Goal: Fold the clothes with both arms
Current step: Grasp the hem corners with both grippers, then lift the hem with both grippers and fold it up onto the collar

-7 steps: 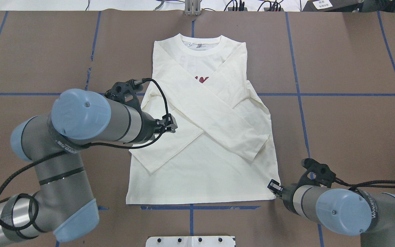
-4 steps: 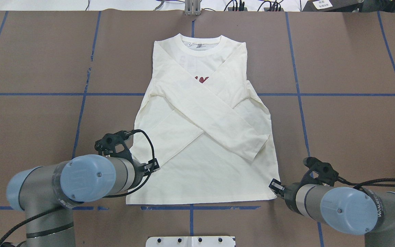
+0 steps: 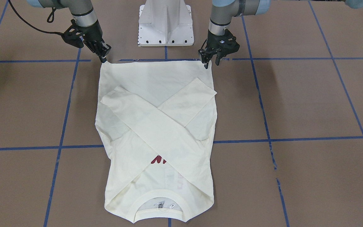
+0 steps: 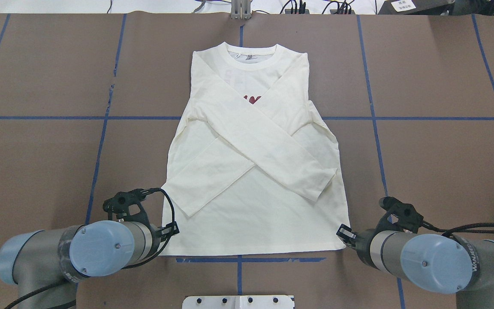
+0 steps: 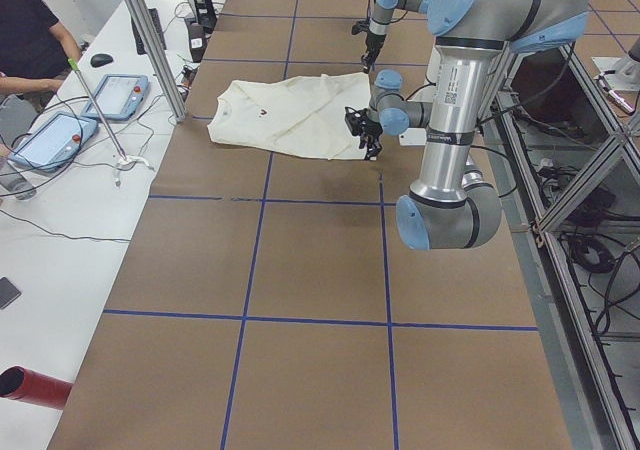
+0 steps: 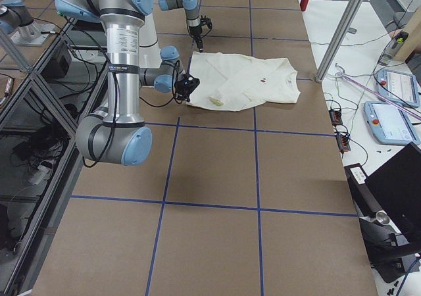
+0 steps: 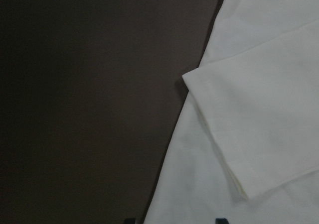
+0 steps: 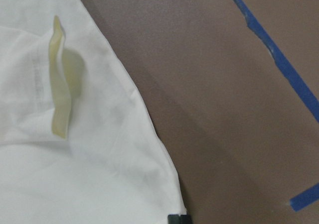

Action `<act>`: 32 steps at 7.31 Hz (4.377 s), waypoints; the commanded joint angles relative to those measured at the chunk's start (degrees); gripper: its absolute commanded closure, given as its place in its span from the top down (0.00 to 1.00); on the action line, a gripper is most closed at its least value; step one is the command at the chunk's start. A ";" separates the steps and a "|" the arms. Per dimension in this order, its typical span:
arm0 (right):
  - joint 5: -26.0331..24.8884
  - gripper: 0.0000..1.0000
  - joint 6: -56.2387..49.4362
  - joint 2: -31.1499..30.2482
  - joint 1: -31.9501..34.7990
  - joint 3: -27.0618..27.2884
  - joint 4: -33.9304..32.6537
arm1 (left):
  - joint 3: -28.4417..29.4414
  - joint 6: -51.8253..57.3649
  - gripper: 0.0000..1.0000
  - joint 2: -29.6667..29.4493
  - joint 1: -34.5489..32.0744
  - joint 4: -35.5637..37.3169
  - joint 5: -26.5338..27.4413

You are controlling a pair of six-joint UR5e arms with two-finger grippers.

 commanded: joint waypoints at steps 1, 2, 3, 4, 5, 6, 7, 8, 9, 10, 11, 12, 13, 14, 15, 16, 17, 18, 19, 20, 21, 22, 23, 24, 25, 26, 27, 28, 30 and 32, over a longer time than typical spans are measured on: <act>0.00 0.00 0.00 -0.05 -0.04 -0.01 0.00 | 0.42 -0.06 0.60 0.38 1.67 0.03 -0.13; 0.00 0.00 0.00 -0.05 -0.04 -0.01 0.00 | 0.25 -0.06 0.55 0.20 1.67 -0.06 -0.22; 0.00 0.00 0.00 -0.05 0.05 -0.01 0.00 | 0.33 -0.06 0.50 0.20 1.76 -0.06 -0.39; 0.00 0.00 0.00 -0.05 0.05 0.08 0.00 | 0.33 0.03 0.42 0.20 1.76 -0.06 -1.87; 0.00 0.00 0.00 -0.14 0.05 0.17 0.00 | 0.51 0.11 0.35 0.20 2.20 -0.06 -2.15; 0.09 0.00 0.00 -0.14 -0.04 0.08 0.00 | 0.68 0.20 0.35 0.29 2.81 -0.06 -2.15; 0.18 0.00 -0.09 -0.14 0.05 0.08 0.00 | 0.68 0.20 0.34 0.12 2.90 -0.06 -2.15; 0.18 0.00 0.00 -0.06 -0.04 0.17 0.00 | 0.77 0.20 0.15 0.11 2.90 -0.06 -2.15; 0.18 0.00 -0.09 -0.05 -0.04 0.17 0.09 | 0.68 0.12 0.00 0.11 2.90 0.20 -2.06; 0.18 0.00 -0.09 -0.14 -0.04 0.08 0.09 | 0.07 0.38 0.00 0.46 2.73 0.29 -2.06; 0.18 0.00 0.00 -0.14 -0.04 0.17 0.09 | -0.11 0.73 0.00 0.21 2.73 0.29 -2.67; 0.18 0.00 -0.09 -0.14 -0.04 0.26 0.09 | -2.02 0.73 0.00 0.55 2.47 0.64 -4.24; 0.09 0.00 0.00 -0.06 0.05 0.52 0.09 | -4.91 0.82 0.00 0.73 2.38 2.12 -4.35; 0.09 0.00 0.00 -1.62 -0.47 2.78 0.09 | -7.73 0.73 0.00 0.90 2.38 3.09 -4.43; 0.18 0.00 0.00 -4.77 -1.35 7.24 0.00 | -11.50 0.03 0.00 1.86 2.38 3.19 -4.61; 1.05 0.00 0.00 -6.02 -0.75 11.12 -0.17 | -15.27 0.03 0.00 2.05 1.94 3.19 -6.61; 3.67 0.00 -0.44 -5.34 4.13 11.42 -0.17 | -16.53 0.20 0.00 1.27 -1.37 3.19 -7.07; 7.70 0.00 -6.53 -1.15 10.36 8.64 -0.52 | -15.85 1.07 0.00 -0.40 -8.62 3.19 -8.72; 12.43 0.00 -11.99 5.24 17.82 3.21 -0.70 | -12.62 3.78 0.00 -3.46 -14.09 3.19 -11.44; 19.18 0.00 -12.91 9.83 25.46 -1.71 -0.79 | -9.37 5.20 0.00 -6.01 -19.19 3.19 -11.90; 24.56 0.00 -13.01 18.32 32.50 -9.16 -1.83 | -3.94 7.47 0.00 -10.39 -24.20 3.02 -14.69; 26.09 0.00 -14.75 25.54 36.40 -16.02 -4.80 | -1.02 8.54 0.00 -11.21 -27.30 2.41 -15.15; 25.84 0.00 -18.68 31.53 38.70 -24.09 -5.70 | 1.01 11.34 0.00 -12.35 -29.59 2.31 -15.16; 25.84 0.00 -19.07 37.33 40.11 -31.92 -5.62 | 5.91 11.54 0.00 -15.50 -30.83 1.35 -14.90; 25.67 0.00 -19.60 41.48 40.74 -39.04 -5.10 | 12.48 11.54 0.00 -17.79 -32.06 -3.88 -14.81; 25.49 0.00 -21.26 44.82 41.96 -44.34 -4.57 | 18.90 11.80 0.00 -19.38 -33.21 -9.58 -14.72; 25.40 0.00 -22.49 47.29 42.76 -48.74 -4.48 | 24.79 13.20 0.00 -21.14 -34.09 -13.56 -13.76; 25.23 0.00 -23.98 48.62 42.85 -51.74 -4.48 | 29.99 13.38 0.00 -22.63 -34.10 -16.90 -11.75; 22.87 0.00 -28.28 49.08 42.85 -55.45 -4.48 | 36.51 16.71 0.00 -23.26 -34.97 -22.27 -11.03; 22.50 0.03 -28.39 49.51 42.06 -56.69 -4.39 | 40.93 19.08 0.16 -24.14 -35.06 -25.02 -11.03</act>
